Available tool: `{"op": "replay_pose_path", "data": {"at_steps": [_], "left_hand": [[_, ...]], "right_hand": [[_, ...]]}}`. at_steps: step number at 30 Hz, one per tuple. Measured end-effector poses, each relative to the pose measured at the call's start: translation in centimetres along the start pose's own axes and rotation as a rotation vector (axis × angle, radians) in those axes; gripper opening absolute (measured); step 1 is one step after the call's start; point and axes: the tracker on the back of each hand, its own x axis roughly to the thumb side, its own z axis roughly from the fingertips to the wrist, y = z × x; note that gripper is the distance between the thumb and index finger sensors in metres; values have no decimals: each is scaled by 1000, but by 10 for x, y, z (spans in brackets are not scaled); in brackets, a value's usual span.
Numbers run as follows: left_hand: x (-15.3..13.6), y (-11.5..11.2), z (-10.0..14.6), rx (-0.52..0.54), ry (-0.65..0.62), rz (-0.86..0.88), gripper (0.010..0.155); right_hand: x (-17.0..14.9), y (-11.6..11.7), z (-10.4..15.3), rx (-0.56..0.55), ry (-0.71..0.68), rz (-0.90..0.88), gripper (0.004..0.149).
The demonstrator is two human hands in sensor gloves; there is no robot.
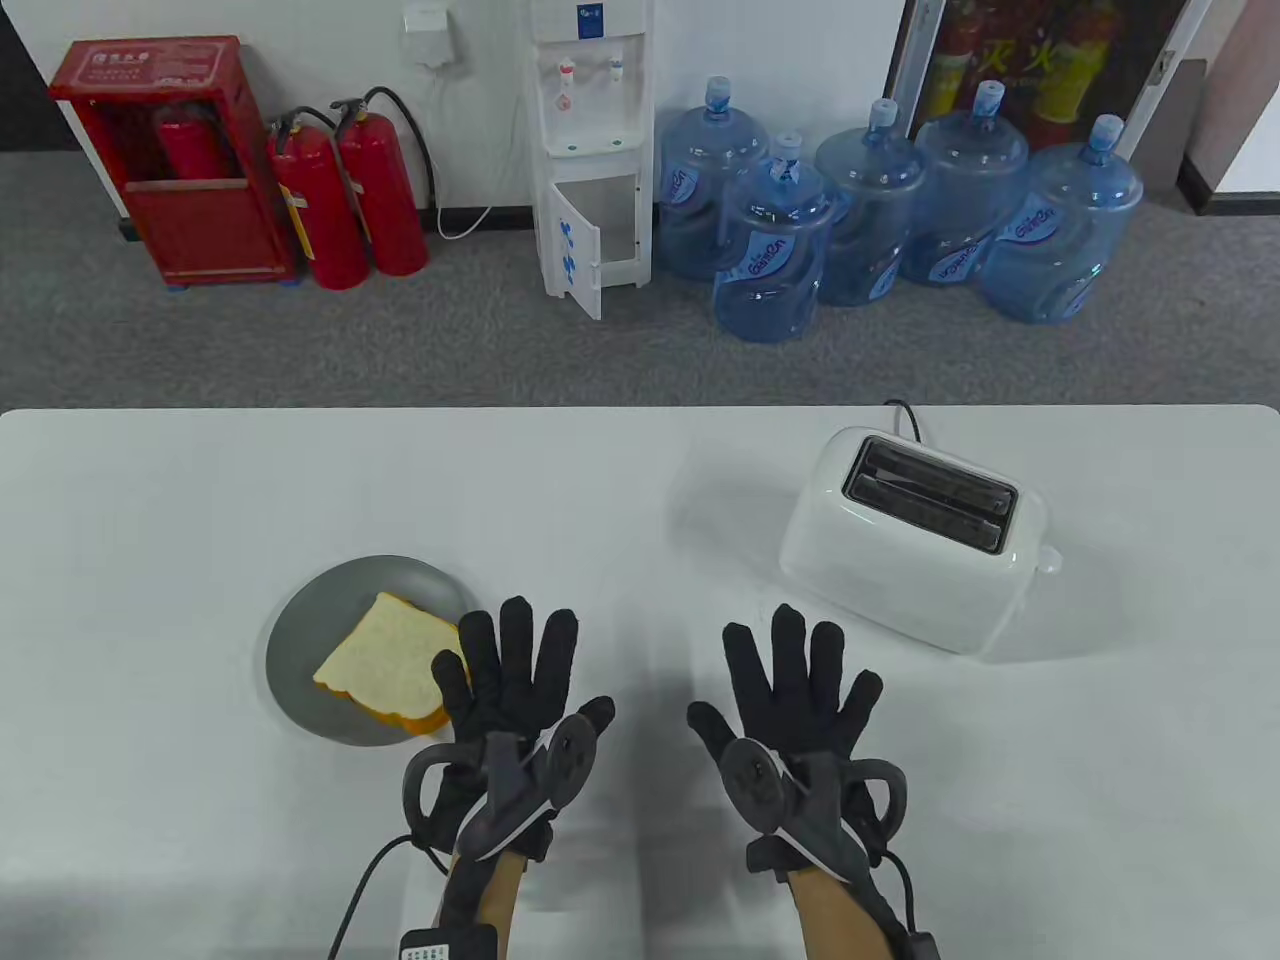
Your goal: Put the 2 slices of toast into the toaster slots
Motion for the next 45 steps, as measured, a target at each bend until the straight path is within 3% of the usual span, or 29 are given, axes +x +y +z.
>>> {"op": "replay_pose_path", "data": {"at_steps": [15,29,35,45], "left_hand": [[-2,0,0,16,11,7,80],[-8,0,-5,-58,16,41,78],[-28,17,-16,-48,63,25,78],[-92,25,-27,-133,174,25,78]], "right_hand": [[0,0,-1,4,11,-16,77],[0,-2,-1,1,6,-23,77],[-3,-2,-1,5,11,-35,77],[-4,-2,-2,7,17,-48,77]]}}
